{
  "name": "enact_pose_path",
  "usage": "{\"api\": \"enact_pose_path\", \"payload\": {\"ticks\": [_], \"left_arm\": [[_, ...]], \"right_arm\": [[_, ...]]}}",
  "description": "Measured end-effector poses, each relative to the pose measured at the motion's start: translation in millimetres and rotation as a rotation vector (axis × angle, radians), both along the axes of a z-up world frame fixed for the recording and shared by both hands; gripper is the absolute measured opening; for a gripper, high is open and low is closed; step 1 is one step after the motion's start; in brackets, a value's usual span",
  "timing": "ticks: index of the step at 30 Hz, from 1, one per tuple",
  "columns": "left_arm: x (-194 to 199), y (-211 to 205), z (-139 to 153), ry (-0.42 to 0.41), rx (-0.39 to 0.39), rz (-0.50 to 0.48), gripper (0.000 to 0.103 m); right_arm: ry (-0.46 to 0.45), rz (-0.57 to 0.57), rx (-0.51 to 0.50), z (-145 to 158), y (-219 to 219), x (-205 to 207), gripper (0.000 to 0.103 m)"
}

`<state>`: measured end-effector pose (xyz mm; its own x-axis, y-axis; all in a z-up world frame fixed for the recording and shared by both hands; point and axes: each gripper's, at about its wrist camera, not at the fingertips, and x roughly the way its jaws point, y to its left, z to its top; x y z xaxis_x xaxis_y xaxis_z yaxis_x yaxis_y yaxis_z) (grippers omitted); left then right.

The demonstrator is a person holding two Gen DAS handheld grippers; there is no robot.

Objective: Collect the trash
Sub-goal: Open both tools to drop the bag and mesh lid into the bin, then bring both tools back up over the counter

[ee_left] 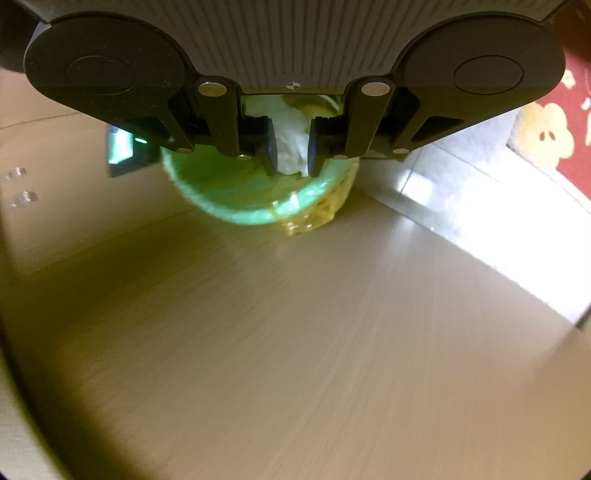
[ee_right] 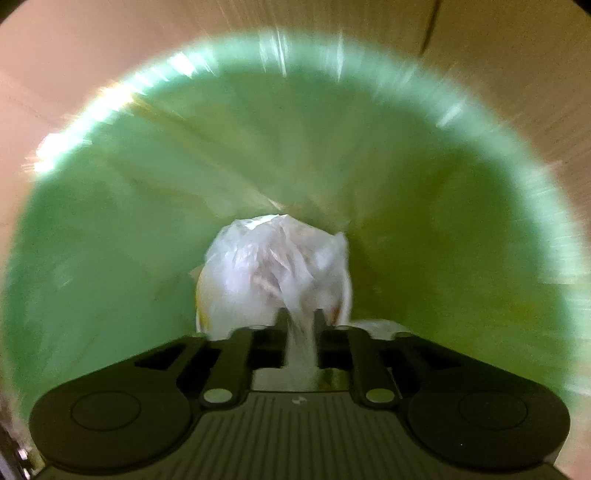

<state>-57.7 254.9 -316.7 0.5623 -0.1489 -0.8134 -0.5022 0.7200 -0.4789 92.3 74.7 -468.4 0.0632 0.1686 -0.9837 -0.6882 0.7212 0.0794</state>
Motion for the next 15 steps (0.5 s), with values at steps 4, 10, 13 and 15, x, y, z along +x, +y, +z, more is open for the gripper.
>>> {"api": "enact_pose_path", "payload": {"ticks": [4, 10, 13, 15], "left_arm": [[7.8, -15.0, 47.7, -0.003, 0.075, -0.072, 0.020], [5.0, -8.8, 141.7, -0.206, 0.171, -0.083, 0.020], [1.2, 0.8, 185.8, -0.333, 0.205, -0.082, 0.020], [3.3, 2.8, 212.2, -0.410, 0.223, -0.094, 0.020]], "right_arm": [[-0.072, 0.057, 0.041, 88.9, -41.0, -17.6, 0.029], [-0.417, 0.127, 0.098, 224.8, -82.3, -48.4, 0.029], [-0.652, 0.137, 0.103, 279.5, -102.7, -64.3, 0.029], [-0.744, 0.110, 0.138, 313.0, -116.1, -67.0, 0.029]]}}
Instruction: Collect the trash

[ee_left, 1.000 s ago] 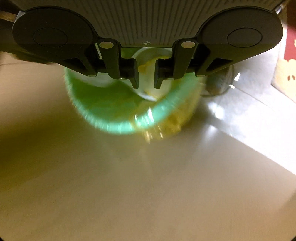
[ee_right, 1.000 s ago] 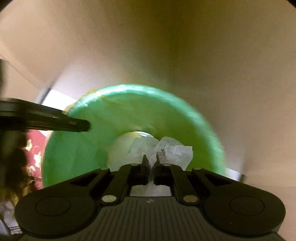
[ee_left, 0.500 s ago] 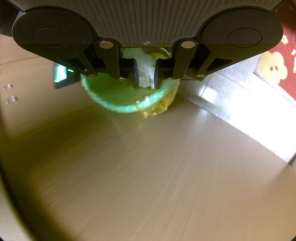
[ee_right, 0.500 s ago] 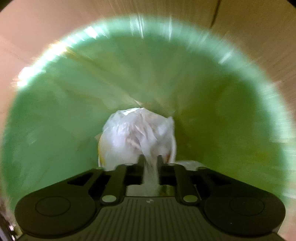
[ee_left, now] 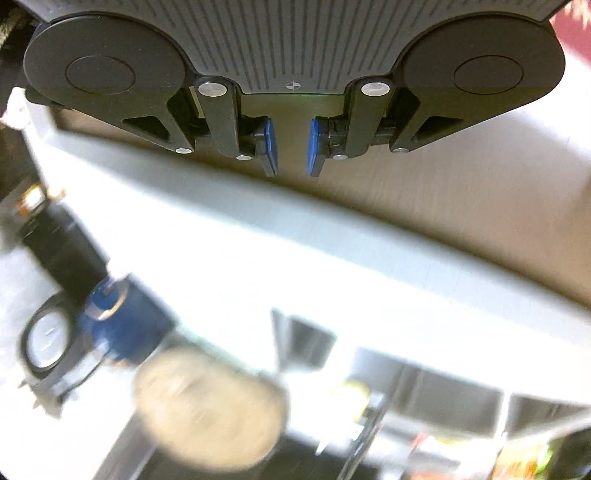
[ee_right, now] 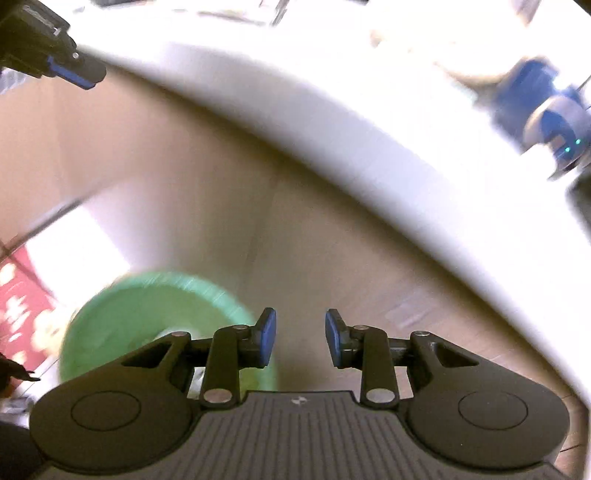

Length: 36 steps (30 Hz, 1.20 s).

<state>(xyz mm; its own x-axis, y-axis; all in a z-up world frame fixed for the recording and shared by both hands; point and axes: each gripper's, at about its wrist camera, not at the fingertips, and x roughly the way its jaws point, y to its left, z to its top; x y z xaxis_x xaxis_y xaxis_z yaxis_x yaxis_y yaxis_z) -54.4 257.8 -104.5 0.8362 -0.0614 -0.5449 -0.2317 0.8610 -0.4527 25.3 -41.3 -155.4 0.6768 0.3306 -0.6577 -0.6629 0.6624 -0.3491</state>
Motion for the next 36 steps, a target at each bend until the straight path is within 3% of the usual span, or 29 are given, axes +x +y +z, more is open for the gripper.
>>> {"api": "enact_pose_path", "payload": {"ticks": [6, 9, 13, 18, 27, 30, 34, 36], "left_arm": [[36.8, -19.2, 48.6, -0.129, 0.044, -0.035, 0.020], [65.2, -36.7, 61.6, -0.140, 0.035, -0.059, 0.020], [104.9, -69.0, 69.7, -0.124, 0.057, -0.117, 0.020], [146.2, -103.5, 85.5, -0.124, 0.051, -0.164, 0.020], [213.6, -151.7, 90.8, -0.076, 0.047, -0.205, 0.020], [227.1, -163.2, 84.2, -0.049, 0.055, -0.234, 0.020], [240.6, -175.1, 72.8, -0.010, 0.057, -0.269, 0.020], [246.8, -181.5, 68.8, 0.005, 0.059, -0.291, 0.020]], "right_arm": [[-0.291, -0.087, 0.097, 69.6, -27.5, 9.9, 0.029], [-0.354, -0.125, 0.131, 82.5, -31.3, 26.3, 0.029], [-0.346, -0.183, 0.150, 98.3, -33.6, 59.6, 0.029], [-0.268, -0.292, 0.190, 111.1, -49.4, 118.6, 0.029], [-0.137, -0.442, 0.231, 113.7, -114.6, 184.6, 0.034], [-0.119, -0.492, 0.242, 107.1, -138.5, 189.7, 0.041], [-0.141, -0.582, 0.255, 94.1, -173.3, 188.9, 0.060], [-0.123, -0.635, 0.274, 85.1, -191.3, 189.7, 0.061]]}}
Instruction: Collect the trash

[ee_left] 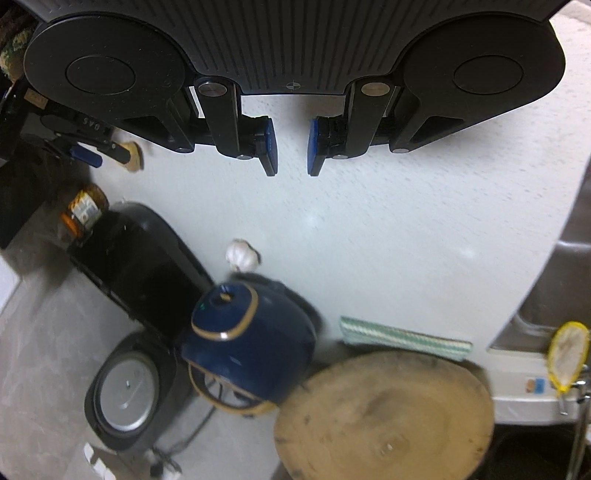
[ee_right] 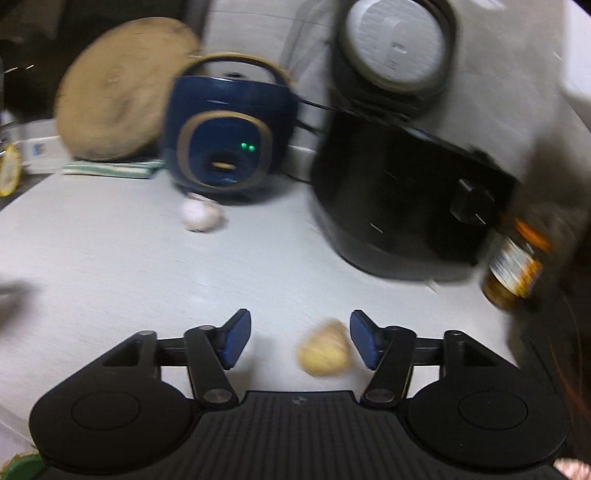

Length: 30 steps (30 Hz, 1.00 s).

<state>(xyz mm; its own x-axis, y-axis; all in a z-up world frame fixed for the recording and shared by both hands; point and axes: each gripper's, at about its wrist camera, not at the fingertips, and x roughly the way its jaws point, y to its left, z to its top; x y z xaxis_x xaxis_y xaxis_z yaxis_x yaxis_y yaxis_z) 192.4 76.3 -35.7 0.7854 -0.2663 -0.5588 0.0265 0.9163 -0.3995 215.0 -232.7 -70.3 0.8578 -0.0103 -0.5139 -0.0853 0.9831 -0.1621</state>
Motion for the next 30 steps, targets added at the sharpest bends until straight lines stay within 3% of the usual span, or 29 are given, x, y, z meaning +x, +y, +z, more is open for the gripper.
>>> {"api": "enact_pose_path", "payload": {"ticks": [7, 11, 13, 14, 17, 20, 26, 30], "left_arm": [[14.0, -16.1, -6.0, 0.025, 0.014, -0.067, 0.020], [24.3, -20.2, -6.9, 0.041, 0.019, -0.078, 0.020], [29.1, -22.4, -7.2, 0.048, 0.021, -0.081, 0.020], [31.2, -23.7, -7.7, 0.052, 0.024, -0.082, 0.020], [36.4, -24.6, -11.5, 0.065, 0.021, -0.084, 0.020], [44.9, -23.9, -18.0, 0.101, 0.021, -0.070, 0.020], [60.2, -25.0, -18.4, 0.132, 0.015, -0.027, 0.020], [72.1, -31.2, -15.0, 0.140, 0.002, 0.005, 0.020]], "right_arm": [[0.083, -0.040, 0.167, -18.1, -28.2, 16.6, 0.061], [0.092, -0.019, 0.176, -20.7, -17.9, 28.4, 0.060], [0.099, -0.027, 0.174, -19.2, -10.8, 34.4, 0.042], [0.087, -0.030, 0.164, -16.5, -7.0, 35.8, 0.038], [0.118, 0.063, 0.211, -11.3, 4.5, 43.0, 0.036], [0.130, 0.132, 0.185, -10.4, 28.4, 47.2, 0.036], [0.155, 0.341, 0.311, 4.1, 76.7, 52.1, 0.036], [0.178, 0.424, 0.296, -1.7, 106.8, 60.3, 0.036]]}}
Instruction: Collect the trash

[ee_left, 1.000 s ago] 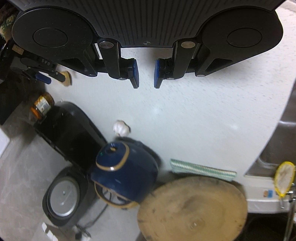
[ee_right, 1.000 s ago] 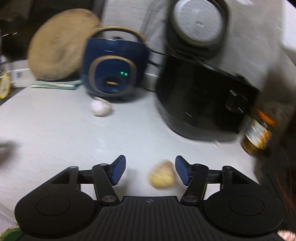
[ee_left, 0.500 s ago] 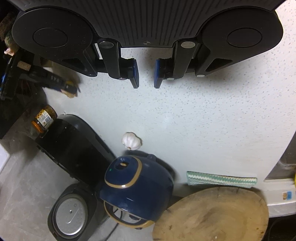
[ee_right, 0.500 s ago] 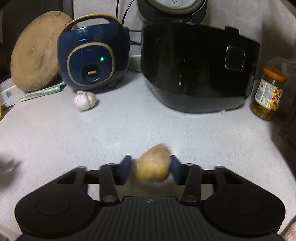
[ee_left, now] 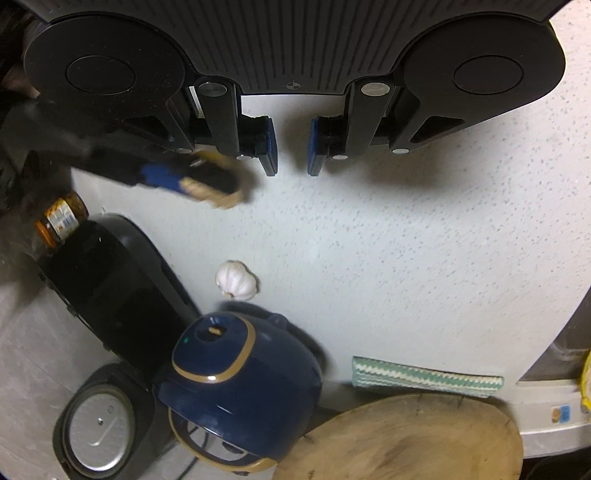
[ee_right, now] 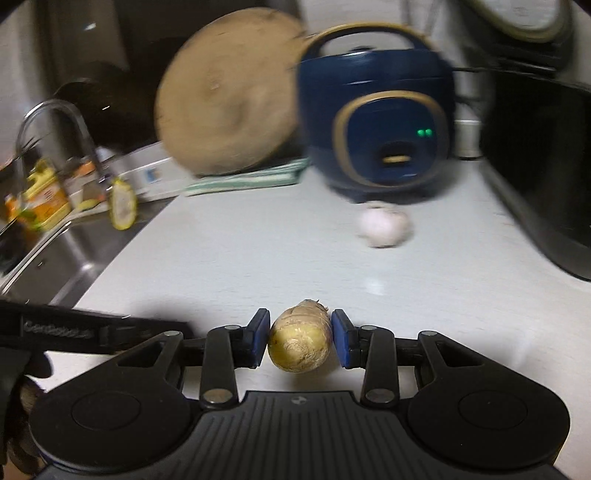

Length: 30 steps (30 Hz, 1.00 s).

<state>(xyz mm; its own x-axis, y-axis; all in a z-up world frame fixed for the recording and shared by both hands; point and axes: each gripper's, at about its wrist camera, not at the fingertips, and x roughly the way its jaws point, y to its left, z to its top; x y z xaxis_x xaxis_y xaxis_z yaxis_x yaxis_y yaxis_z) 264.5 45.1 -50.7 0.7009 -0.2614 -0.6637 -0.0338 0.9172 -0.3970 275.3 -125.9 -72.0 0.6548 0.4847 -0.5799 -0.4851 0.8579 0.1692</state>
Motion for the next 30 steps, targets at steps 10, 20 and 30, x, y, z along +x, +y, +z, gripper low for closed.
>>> {"api": "enact_pose_path", "payload": {"ticks": [10, 20, 30], "left_arm": [[29.3, -23.0, 5.6, -0.024, 0.024, 0.061, 0.020], [56.8, -68.5, 4.1, -0.039, 0.103, -0.003, 0.020], [53.0, -49.8, 6.0, -0.027, 0.100, 0.097, 0.020]], "right_arm": [[-0.009, 0.033, -0.044, -0.3, -12.1, 7.1, 0.054], [-0.093, -0.248, -0.134, 35.9, -75.8, 48.1, 0.060], [0.001, -0.060, -0.097, 29.9, -28.3, 131.3, 0.070]]}}
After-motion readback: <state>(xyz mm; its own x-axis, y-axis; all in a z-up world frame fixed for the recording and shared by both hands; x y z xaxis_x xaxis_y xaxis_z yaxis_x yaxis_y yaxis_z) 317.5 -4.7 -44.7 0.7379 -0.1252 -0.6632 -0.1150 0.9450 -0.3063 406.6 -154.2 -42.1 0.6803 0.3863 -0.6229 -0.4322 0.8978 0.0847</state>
